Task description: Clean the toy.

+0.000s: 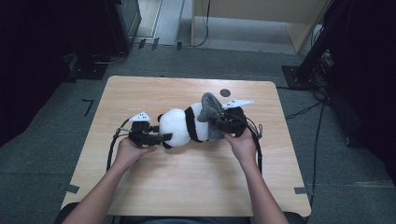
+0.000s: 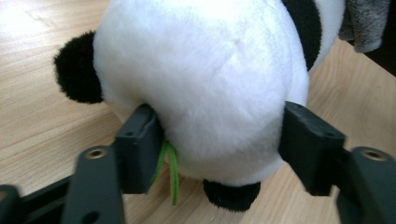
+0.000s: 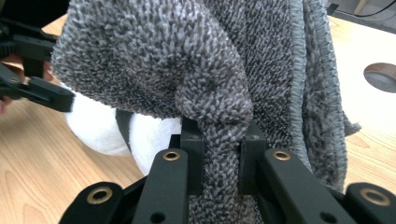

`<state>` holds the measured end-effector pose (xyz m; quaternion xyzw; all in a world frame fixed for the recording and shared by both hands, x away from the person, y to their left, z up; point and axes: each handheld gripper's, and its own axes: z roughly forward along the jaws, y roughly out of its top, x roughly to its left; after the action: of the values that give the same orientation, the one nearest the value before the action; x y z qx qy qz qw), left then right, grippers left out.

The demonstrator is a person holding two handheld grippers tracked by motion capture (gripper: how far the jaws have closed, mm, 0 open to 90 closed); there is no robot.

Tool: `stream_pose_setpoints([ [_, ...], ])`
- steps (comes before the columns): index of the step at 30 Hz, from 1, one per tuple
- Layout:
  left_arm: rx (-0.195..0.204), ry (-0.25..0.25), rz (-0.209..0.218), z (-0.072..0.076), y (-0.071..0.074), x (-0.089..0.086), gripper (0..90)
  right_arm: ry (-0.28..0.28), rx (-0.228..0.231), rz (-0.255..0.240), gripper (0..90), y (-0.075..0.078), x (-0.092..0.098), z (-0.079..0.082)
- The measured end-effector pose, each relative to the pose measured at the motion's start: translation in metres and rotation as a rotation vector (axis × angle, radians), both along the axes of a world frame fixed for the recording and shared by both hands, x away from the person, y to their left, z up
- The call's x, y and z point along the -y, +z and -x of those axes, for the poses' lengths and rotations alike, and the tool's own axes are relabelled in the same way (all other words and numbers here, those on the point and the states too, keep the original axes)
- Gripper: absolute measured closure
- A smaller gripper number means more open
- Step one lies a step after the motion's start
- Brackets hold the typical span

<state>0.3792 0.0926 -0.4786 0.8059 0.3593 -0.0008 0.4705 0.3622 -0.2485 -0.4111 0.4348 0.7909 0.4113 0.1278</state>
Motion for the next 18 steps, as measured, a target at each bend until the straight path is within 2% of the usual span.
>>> stream_pose_setpoints([
  [4,0.027,-0.033,-0.044,-0.004,0.010,-0.006,31.3,-0.001,0.001,0.007,78.9,-0.003,0.001,-0.003],
  [6,0.061,-0.038,-0.057,-0.005,0.014,-0.011,31.3,-0.001,-0.003,0.007,78.9,-0.003,0.001,-0.004],
  [8,0.112,-0.030,-0.056,-0.006,0.020,-0.017,31.2,0.006,-0.004,0.011,78.9,-0.002,0.002,-0.005],
  [9,0.124,-0.030,-0.052,-0.007,0.022,-0.021,31.0,0.008,-0.004,0.012,78.9,-0.002,0.002,-0.005],
  [11,0.125,-0.033,-0.046,-0.014,0.027,-0.024,30.7,0.012,-0.003,0.014,78.9,-0.003,0.002,-0.005],
  [14,0.136,-0.050,-0.014,-0.023,0.032,-0.025,32.1,0.017,-0.004,0.013,78.9,-0.003,0.002,-0.006],
  [18,0.157,-0.095,-0.021,-0.034,0.037,-0.017,31.7,0.027,-0.004,0.013,78.9,-0.003,0.003,-0.006],
])
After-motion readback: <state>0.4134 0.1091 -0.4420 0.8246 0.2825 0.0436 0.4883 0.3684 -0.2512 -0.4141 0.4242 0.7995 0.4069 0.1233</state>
